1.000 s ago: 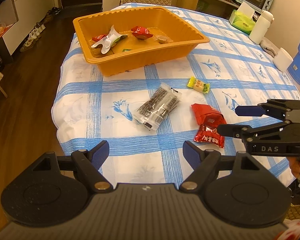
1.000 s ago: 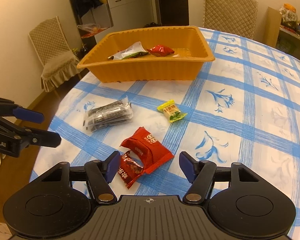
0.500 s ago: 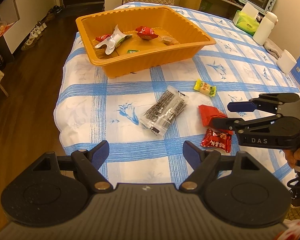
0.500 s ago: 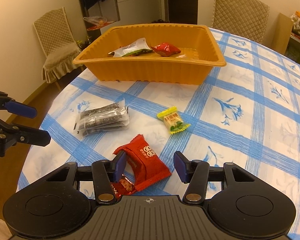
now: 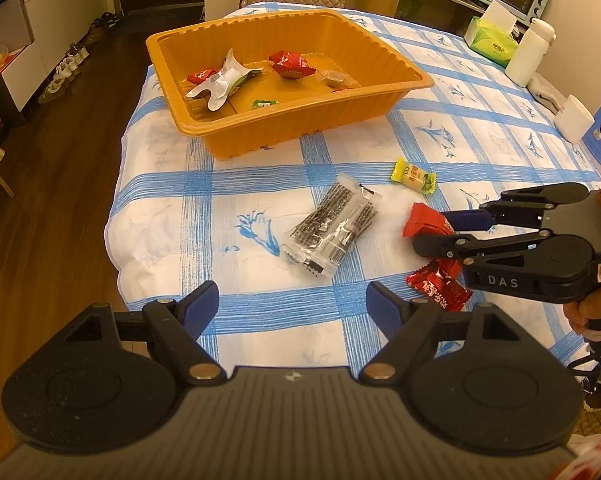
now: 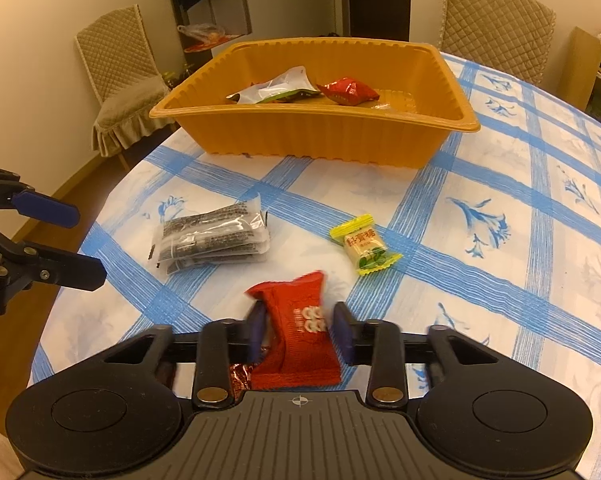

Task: Organize snacks
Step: 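Reach the right tool to the red packet and close on it, then grasp the clear seaweed-stick pack with the left tool while the right tool holds the red packet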

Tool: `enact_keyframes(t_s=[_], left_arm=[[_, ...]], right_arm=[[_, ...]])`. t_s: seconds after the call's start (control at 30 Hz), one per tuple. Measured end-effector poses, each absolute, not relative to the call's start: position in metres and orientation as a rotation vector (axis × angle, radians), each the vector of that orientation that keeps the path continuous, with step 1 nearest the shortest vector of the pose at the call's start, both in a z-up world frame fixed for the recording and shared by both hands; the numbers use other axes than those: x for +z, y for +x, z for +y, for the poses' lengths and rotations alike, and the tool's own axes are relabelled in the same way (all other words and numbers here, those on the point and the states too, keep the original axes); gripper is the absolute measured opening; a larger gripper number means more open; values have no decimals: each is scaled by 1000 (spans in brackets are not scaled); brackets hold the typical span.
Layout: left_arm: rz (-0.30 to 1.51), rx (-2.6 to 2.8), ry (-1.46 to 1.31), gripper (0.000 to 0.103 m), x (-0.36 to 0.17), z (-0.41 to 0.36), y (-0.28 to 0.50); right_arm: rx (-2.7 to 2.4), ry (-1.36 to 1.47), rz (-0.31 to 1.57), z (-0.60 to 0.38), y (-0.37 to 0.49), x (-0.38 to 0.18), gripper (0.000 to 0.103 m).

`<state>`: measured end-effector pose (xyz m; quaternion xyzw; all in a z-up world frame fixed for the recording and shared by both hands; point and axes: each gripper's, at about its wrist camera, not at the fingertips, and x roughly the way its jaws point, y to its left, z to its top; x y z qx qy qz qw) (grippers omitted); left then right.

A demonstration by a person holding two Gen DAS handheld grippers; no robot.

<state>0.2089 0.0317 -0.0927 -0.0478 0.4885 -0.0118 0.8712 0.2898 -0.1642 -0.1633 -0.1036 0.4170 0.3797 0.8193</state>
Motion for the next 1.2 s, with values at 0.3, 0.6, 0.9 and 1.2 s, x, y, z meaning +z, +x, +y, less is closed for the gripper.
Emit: enact_keyframes(t_s=[0.3, 0.6, 0.9, 1.2], left_arm=[[998, -85, -37, 77, -96, 25, 218], [980, -175, 64, 73, -105, 14, 239], [998, -267, 159, 64, -120, 0, 268], [1018, -300, 195, 56, -128, -5, 284]], right_arm=[[767, -161, 869, -177, 290, -153, 26], [687, -94, 856, -201, 289, -141, 26], [614, -40, 866, -224, 284, -138, 26], [564, -12, 866, -240, 279, -136, 26]])
